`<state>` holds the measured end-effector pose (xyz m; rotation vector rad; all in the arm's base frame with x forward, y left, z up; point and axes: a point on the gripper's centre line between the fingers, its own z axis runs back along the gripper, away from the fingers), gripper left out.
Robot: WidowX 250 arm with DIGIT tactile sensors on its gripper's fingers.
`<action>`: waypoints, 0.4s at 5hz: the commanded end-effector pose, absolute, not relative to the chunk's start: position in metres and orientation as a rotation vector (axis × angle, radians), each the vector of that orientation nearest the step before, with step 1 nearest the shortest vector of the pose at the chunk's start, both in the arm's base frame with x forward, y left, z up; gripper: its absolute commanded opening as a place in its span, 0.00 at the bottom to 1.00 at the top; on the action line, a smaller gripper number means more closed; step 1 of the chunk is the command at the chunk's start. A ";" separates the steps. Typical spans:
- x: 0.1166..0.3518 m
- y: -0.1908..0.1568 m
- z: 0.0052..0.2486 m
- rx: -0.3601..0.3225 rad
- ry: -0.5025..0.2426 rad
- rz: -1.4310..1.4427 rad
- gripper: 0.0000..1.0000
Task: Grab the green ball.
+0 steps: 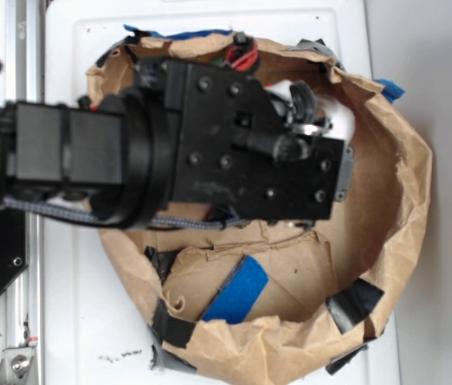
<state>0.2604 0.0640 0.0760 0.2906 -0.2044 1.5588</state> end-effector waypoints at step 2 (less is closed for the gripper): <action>0.266 0.088 0.086 0.252 -0.295 1.588 1.00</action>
